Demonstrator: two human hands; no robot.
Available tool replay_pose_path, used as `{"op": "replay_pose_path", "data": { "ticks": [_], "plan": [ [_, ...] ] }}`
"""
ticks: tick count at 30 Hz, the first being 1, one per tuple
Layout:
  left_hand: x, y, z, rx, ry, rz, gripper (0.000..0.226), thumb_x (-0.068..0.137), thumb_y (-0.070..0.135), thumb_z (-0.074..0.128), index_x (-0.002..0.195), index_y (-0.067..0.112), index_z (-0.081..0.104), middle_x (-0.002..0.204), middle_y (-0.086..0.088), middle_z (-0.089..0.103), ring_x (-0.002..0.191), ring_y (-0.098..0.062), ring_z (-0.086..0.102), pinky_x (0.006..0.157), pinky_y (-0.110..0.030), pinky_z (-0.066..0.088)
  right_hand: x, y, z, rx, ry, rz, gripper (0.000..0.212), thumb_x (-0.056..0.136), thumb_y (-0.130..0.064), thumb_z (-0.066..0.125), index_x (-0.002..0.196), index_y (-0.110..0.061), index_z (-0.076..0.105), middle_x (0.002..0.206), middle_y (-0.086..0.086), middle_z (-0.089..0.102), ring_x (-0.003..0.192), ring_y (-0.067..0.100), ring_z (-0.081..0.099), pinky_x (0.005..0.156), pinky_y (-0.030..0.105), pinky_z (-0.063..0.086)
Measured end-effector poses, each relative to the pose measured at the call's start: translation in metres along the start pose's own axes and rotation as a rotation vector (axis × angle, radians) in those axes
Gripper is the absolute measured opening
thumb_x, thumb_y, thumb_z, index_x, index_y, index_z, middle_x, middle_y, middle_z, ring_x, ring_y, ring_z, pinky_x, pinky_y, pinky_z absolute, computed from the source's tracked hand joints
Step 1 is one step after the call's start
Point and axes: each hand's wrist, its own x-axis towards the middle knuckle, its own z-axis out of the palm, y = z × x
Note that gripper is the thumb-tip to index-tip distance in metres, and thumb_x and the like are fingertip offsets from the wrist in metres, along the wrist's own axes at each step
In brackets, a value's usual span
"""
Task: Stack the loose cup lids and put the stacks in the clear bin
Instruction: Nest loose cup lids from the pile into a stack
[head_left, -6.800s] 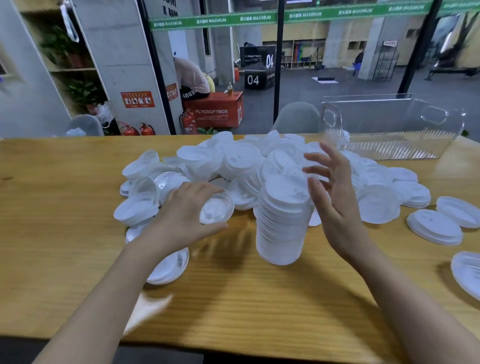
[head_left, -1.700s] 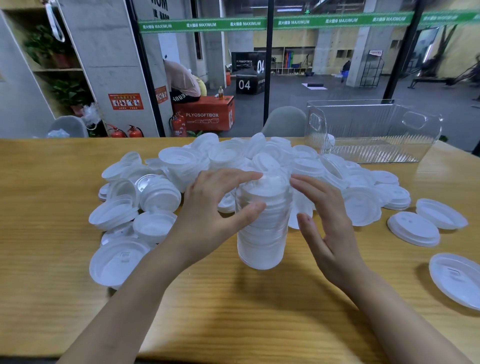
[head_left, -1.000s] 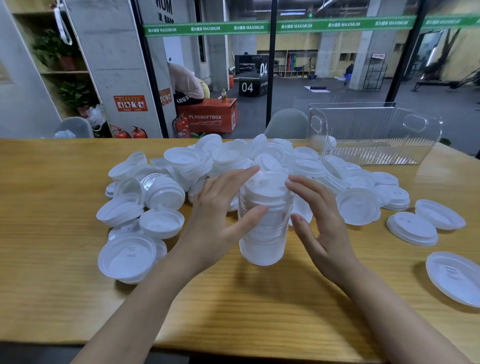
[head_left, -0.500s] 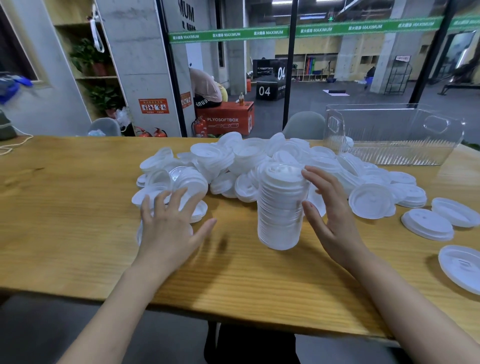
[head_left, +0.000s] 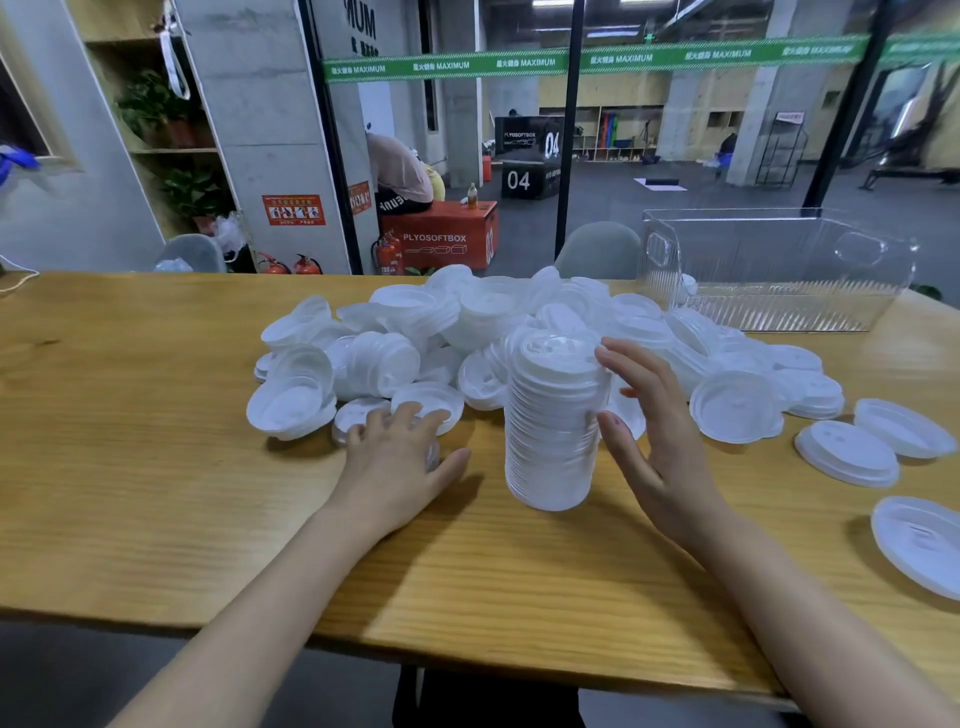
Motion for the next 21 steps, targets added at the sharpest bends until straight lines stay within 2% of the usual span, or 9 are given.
{"op": "replay_pose_path", "data": {
  "ticks": [2, 4, 6, 8, 11, 16, 21],
  "plan": [
    [0.011, 0.011, 0.002, -0.007, -0.008, 0.034, 0.061, 0.092, 0.067, 0.038, 0.145, 0.038, 0.035, 0.154, 0.004, 0.031, 0.137, -0.027, 0.026, 0.110, -0.045, 0.023, 0.000, -0.001, 0.000, 0.000, -0.003, 0.005, 0.041, 0.101, -0.049, 0.040, 0.140, -0.035, 0.040, 0.148, -0.005, 0.040, 0.139, 0.013, 0.038, 0.103, 0.050, 0.043],
    [0.018, 0.015, 0.003, -0.027, -0.016, 0.053, 0.061, 0.092, 0.067, 0.038, 0.146, 0.038, 0.034, 0.153, 0.003, 0.031, 0.137, -0.028, 0.026, 0.111, -0.045, 0.023, 0.000, -0.001, -0.001, -0.003, -0.006, 0.016, 0.042, 0.101, -0.048, 0.040, 0.140, -0.034, 0.040, 0.148, -0.004, 0.040, 0.139, 0.013, 0.038, 0.103, 0.050, 0.043],
    [0.018, 0.014, 0.002, -0.064, -0.047, 0.049, 0.070, 0.087, 0.075, 0.036, 0.147, 0.039, 0.030, 0.155, 0.005, 0.029, 0.139, -0.026, 0.025, 0.113, -0.045, 0.020, 0.000, -0.001, -0.001, -0.003, -0.012, 0.023, 0.042, 0.101, -0.049, 0.040, 0.141, -0.034, 0.040, 0.148, -0.004, 0.041, 0.139, 0.013, 0.038, 0.104, 0.049, 0.043],
    [0.013, 0.008, -0.002, -0.080, -0.067, 0.029, 0.088, 0.074, 0.088, 0.024, 0.149, 0.042, 0.026, 0.157, 0.008, 0.027, 0.142, -0.023, 0.023, 0.114, -0.044, 0.017, 0.000, -0.001, -0.001, -0.003, -0.014, 0.020, 0.043, 0.101, -0.050, 0.039, 0.141, -0.033, 0.040, 0.148, -0.004, 0.040, 0.140, 0.014, 0.038, 0.104, 0.049, 0.042],
    [0.001, -0.002, -0.013, -0.083, -0.040, 0.017, 0.103, 0.058, 0.091, 0.008, 0.149, 0.044, 0.024, 0.157, 0.011, 0.026, 0.144, -0.018, 0.022, 0.115, -0.043, 0.015, 0.000, -0.003, -0.002, -0.006, -0.013, 0.018, 0.044, 0.101, -0.050, 0.039, 0.141, -0.031, 0.041, 0.148, -0.005, 0.041, 0.139, 0.013, 0.038, 0.105, 0.047, 0.042],
    [-0.009, -0.013, -0.023, -0.090, -0.051, 0.034, 0.103, 0.055, 0.089, 0.015, 0.147, 0.044, 0.027, 0.153, 0.014, 0.034, 0.142, -0.015, 0.025, 0.111, -0.039, 0.016, 0.001, -0.004, -0.002, -0.002, -0.014, 0.021, 0.042, 0.099, -0.039, 0.044, 0.140, -0.030, 0.041, 0.146, -0.002, 0.042, 0.138, 0.013, 0.038, 0.106, 0.044, 0.041],
    [-0.010, -0.012, -0.027, -0.093, -0.009, 0.075, 0.099, 0.053, 0.085, 0.023, 0.143, 0.045, 0.034, 0.146, 0.015, 0.042, 0.138, -0.013, 0.030, 0.106, -0.037, 0.018, 0.000, -0.004, -0.003, -0.016, -0.021, 0.031, 0.042, 0.099, -0.041, 0.043, 0.141, -0.032, 0.040, 0.147, -0.004, 0.042, 0.138, 0.014, 0.039, 0.105, 0.045, 0.042]
  ]
}}
